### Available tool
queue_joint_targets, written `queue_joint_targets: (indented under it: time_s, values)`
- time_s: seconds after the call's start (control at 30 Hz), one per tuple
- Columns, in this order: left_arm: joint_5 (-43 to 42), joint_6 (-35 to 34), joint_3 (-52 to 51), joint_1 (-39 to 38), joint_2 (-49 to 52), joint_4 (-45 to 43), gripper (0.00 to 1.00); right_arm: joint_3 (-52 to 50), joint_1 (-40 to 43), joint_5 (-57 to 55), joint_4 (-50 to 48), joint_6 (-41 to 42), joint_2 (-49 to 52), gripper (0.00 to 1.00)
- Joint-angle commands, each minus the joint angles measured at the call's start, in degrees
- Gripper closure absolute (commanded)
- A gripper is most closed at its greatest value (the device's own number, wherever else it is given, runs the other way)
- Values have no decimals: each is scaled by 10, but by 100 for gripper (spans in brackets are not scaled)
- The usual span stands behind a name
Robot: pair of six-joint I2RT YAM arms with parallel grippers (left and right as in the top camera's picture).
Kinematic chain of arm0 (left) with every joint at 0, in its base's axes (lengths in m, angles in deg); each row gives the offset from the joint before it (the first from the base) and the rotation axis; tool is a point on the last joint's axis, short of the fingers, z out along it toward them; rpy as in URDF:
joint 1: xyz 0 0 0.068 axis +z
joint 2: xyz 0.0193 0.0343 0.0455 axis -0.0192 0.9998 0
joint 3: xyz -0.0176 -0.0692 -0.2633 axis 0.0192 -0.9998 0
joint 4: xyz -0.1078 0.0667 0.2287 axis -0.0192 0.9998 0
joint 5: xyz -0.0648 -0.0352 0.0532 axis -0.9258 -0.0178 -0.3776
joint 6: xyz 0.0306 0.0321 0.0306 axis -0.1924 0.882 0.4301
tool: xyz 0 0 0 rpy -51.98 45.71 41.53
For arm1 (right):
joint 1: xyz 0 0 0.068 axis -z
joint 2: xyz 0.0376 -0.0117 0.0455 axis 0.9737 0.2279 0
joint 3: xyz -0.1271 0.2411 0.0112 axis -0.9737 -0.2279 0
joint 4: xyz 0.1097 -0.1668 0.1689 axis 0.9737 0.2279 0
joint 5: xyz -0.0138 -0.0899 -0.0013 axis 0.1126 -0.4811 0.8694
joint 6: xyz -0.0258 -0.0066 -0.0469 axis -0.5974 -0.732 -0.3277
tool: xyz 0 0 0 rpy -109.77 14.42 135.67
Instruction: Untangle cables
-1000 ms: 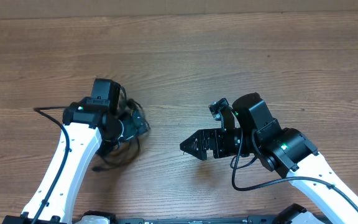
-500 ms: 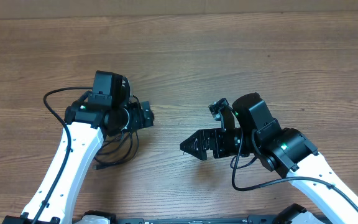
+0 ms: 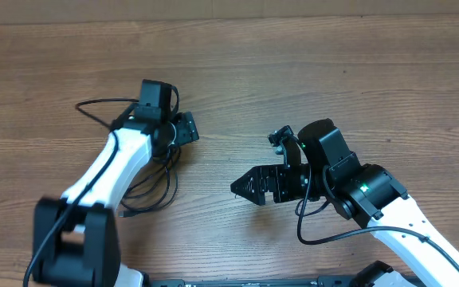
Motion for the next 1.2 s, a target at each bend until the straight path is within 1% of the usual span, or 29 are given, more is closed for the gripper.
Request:
queue_joint_targets:
  time_s: [0.0,0.1,0.13,0.17,0.23,0.27,0.4,0.43,0.47,0.5,0.67,0.77,0.87,0.93,1.0,1.07,1.17]
  values:
    - [1,-9,-2,-5,41,-27,20,4,-1,-2,-3,-2,-11,0]
    - [-14,-9,-2,-5,65,-59,21,4,-1,-2,-3,-2,-11,0]
    - [-28,-9,-2,-5,71,-67,23,4,-1,-2,-3,-2,-11,0]
    - [-45,-10,-2,-5,75,-75,27,4,-1,-2,-3,-2,-11,0]
    - [-83,-10,-2,-8,84,-93,41,4,-1,-2,-3,-2,-11,0]
    - [-98,-10,-2,-10,90,-101,51,4,-1,-2,-3,-2,-11,0]
    - [-126,-10,-2,-26,110,-137,73,4,-1,-2,-3,-2,-11,0]
    - [-131,-10,-2,-28,111,-151,81,4,-1,-2,-3,-2,-11,0]
    - [-148,-10,0,-29,111,-166,96,4,-1,-2,-3,-2,-11,0]
    - [-176,-9,5,-26,108,-177,96,4,-1,-2,-3,-2,-11,0]
    - [-422,-8,81,7,88,-228,96,4,-1,-2,-3,-2,-11,0]
    - [-537,-16,155,27,72,-222,96,4,-1,-2,-3,-2,-11,0]
    - [-618,-15,217,41,50,-191,96,4,-1,-2,-3,-2,-11,0]
    - [-622,-3,235,45,31,-162,96,4,-1,-2,-3,-2,-11,0]
    - [-606,22,240,47,6,-127,96,4,-1,-2,-3,-2,-11,0]
    - [-557,52,240,47,-21,-65,96,4,-1,-2,-3,-2,-11,0]
    - [-435,115,240,40,-60,66,96,4,-1,-2,-3,-2,-11,0]
